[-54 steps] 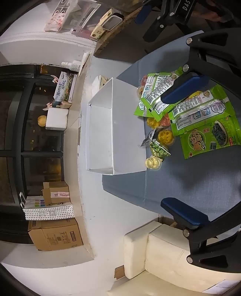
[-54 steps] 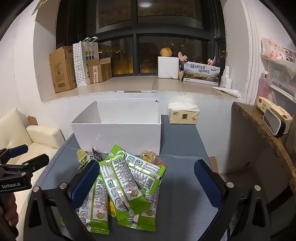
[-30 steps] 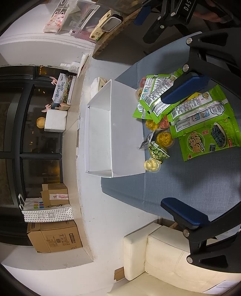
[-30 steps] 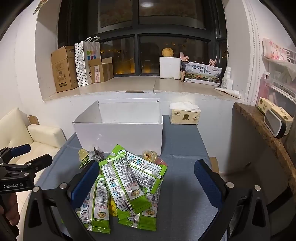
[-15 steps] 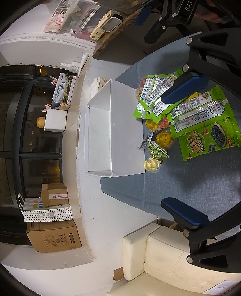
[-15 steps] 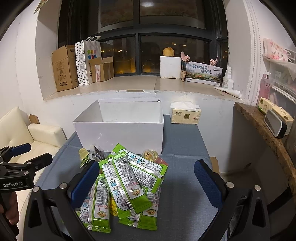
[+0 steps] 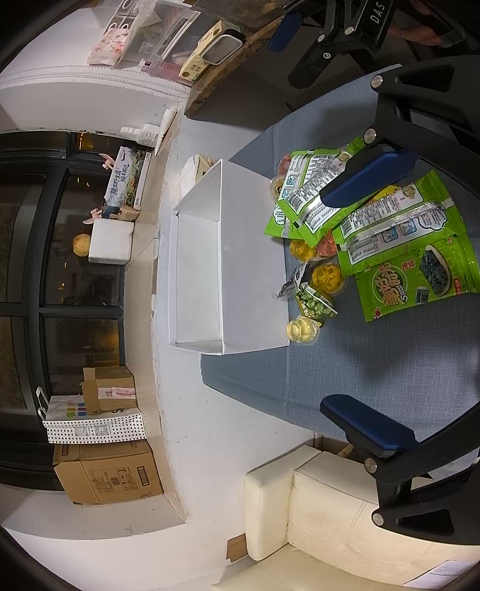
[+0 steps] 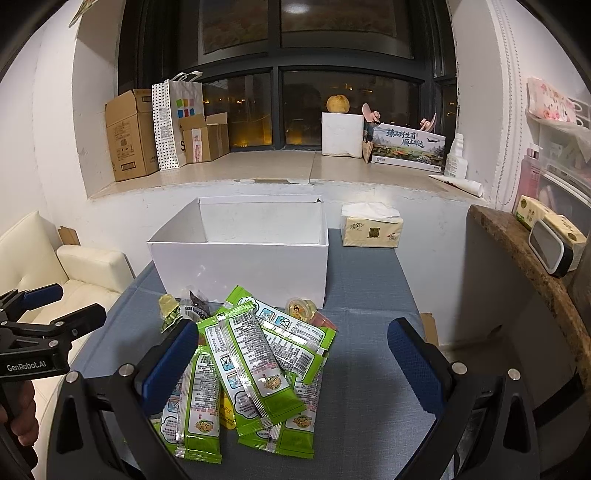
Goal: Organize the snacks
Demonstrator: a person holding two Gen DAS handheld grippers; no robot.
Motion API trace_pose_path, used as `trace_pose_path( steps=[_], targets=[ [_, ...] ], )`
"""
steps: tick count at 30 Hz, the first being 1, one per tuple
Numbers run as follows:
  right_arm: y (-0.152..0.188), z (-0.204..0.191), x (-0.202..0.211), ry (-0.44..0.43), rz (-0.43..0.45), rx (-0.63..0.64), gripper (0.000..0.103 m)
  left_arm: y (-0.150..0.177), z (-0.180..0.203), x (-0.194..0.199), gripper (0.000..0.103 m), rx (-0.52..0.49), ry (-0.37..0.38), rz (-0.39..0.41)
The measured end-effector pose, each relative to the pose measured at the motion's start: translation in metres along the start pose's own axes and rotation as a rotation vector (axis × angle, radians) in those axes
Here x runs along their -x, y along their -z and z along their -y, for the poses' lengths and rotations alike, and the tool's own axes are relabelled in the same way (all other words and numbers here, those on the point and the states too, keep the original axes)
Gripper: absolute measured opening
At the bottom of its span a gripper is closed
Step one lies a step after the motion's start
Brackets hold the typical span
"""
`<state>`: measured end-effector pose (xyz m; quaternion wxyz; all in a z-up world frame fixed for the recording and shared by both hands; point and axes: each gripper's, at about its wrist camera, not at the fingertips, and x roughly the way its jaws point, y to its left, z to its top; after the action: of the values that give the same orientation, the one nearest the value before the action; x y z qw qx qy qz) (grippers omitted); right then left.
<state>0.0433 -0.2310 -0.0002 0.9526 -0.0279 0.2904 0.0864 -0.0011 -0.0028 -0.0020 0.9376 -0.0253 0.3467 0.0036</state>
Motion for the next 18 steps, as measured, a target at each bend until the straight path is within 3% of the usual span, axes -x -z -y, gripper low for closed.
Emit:
trace_pose_path(
  steps=[18],
  targets=[
    [0.0016, -0.0022, 0.0008, -0.003, -0.007, 0.010, 0.103, 0.0001, 0.0019, 0.0004, 0.103, 0.000, 0.003, -0.001]
  ],
)
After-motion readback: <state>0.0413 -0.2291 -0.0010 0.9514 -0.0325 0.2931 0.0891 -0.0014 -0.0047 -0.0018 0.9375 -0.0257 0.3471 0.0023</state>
